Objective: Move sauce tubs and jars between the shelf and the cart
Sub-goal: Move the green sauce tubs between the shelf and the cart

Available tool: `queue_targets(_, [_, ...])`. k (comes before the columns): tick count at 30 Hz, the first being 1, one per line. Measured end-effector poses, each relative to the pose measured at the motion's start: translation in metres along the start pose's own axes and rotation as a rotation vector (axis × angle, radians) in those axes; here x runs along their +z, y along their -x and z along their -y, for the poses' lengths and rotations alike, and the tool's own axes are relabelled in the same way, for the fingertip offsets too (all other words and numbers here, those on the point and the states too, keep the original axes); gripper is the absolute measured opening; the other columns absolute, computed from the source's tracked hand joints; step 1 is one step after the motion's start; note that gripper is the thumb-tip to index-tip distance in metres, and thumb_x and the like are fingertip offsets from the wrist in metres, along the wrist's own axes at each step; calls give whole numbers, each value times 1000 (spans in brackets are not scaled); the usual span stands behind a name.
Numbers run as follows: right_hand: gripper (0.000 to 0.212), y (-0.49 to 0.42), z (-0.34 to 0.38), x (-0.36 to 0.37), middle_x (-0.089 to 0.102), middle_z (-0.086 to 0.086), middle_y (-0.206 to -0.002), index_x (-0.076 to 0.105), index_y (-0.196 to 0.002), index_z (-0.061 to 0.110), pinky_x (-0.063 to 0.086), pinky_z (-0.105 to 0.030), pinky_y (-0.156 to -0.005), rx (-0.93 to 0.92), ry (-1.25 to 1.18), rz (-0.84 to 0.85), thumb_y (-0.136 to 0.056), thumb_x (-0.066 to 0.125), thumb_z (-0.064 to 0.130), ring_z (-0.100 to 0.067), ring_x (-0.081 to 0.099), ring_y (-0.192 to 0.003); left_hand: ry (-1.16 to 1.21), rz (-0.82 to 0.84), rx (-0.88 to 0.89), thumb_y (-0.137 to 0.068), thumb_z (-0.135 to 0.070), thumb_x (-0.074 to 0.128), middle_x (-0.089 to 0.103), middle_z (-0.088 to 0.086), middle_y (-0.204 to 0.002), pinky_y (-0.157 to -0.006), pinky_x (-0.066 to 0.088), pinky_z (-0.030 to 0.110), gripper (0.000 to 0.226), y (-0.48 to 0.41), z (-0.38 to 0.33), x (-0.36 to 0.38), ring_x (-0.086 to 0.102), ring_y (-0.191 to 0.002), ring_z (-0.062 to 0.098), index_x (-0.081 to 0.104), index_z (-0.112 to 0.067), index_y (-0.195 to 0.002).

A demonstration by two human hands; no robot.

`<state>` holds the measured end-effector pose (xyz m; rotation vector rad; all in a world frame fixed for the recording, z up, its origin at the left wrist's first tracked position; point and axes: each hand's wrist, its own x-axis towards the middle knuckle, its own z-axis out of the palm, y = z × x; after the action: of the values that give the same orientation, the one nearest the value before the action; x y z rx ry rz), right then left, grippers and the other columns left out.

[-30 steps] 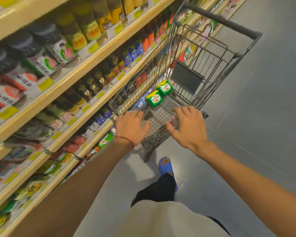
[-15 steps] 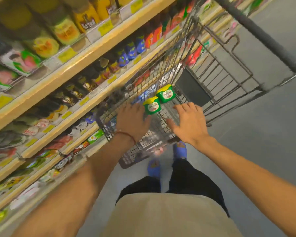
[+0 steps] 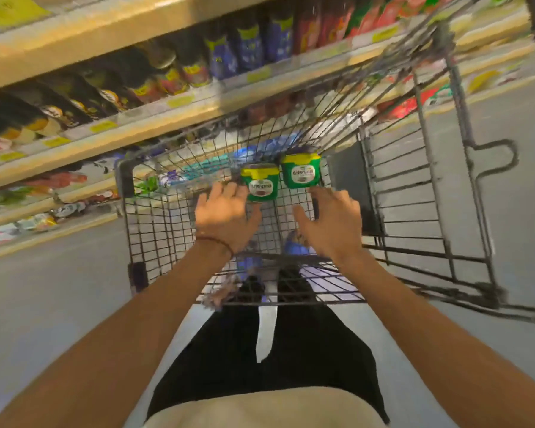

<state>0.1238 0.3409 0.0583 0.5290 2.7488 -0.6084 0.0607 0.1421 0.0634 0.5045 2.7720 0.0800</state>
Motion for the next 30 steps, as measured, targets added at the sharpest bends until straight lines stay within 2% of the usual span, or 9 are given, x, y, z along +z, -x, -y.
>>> queue_targets(2, [66, -16, -10, 13, 73, -8, -120, 69, -129, 19, 45, -44, -93, 8, 4, 37, -87, 45, 64, -35, 62, -112, -10, 22, -44, -95, -48, 42, 68, 9, -114, -82, 49, 46, 49, -8, -3, 21, 57, -110, 36, 68, -10, -112])
queue_targets(4, [67, -30, -16, 28, 72, -10, -123, 69, -130, 17, 44, -45, -94, 18, 12, 68, -86, 45, 62, -36, 60, -115, 41, 130, -90, -100, -48, 41, 62, 9, -129, -94, 45, 47, 49, -19, -4, 37, 50, -125, 34, 62, -12, -126])
queue_targets(6, [65, -45, -23, 46, 72, -11, -121, 68, -130, 16, 44, -46, -95, 19, 18, 97, -86, 48, 60, -37, 59, -116, 90, 140, -121, -101, -48, 44, 57, 9, -138, -101, 42, 46, 49, -30, -2, 53, 44, -134, 33, 58, -13, -133])
queue_targets(11, [57, -93, -44, 96, 59, -14, -137, 54, -143, 13, 46, -49, -102, 53, -40, 186, -97, 62, 47, -36, 50, -131, 207, 173, -256, -95, -53, 54, 54, 9, -143, -105, 41, 46, 59, -64, 10, 107, 40, -139, 32, 52, -14, -140])
queue_targets(18, [91, -131, -58, 147, 31, -11, -165, 19, -163, 10, 44, -54, -110, 239, -223, 111, -93, 70, 39, -31, 37, -149, 558, 266, -410, -78, -54, 79, 38, 15, -148, -111, 41, 50, 97, -109, 27, 173, 39, -139, 34, 32, -9, -149])
queue_targets(20, [97, -138, -60, 157, 28, -13, -168, 12, -165, 10, 42, -54, -115, 283, -261, 121, -94, 69, 40, -32, 35, -152, 679, 278, -405, -68, -52, 88, 44, 14, -142, -109, 44, 48, 103, -119, 30, 187, 44, -134, 31, 36, -10, -145])
queue_targets(23, [97, -146, -66, 168, 27, -17, -169, 10, -166, 8, 38, -56, -119, 308, -325, 119, -95, 69, 39, -35, 32, -154, 850, 229, -398, -51, -68, 89, 64, 2, -128, -98, 56, 43, 103, -133, 37, 214, 63, -119, 20, 54, -20, -134])
queue_targets(27, [94, -155, -74, 176, 35, -15, -164, 17, -164, 6, 37, -51, -120, 316, -412, 91, -95, 72, 39, -35, 32, -153, 1119, 272, -462, -63, -24, 96, 74, 1, -115, -83, 61, 25, 70, -152, 36, 226, 72, -97, 7, 66, -12, -126])
queue_targets(30, [88, -161, -80, 181, 48, -11, -154, 32, -158, 8, 43, -41, -113, 336, -491, 59, -92, 75, 45, -30, 46, -143, 1241, 342, -434, -61, -19, 93, 75, 1, -112, -74, 60, 18, 66, -158, 34, 227, 72, -90, -1, 70, -13, -122])
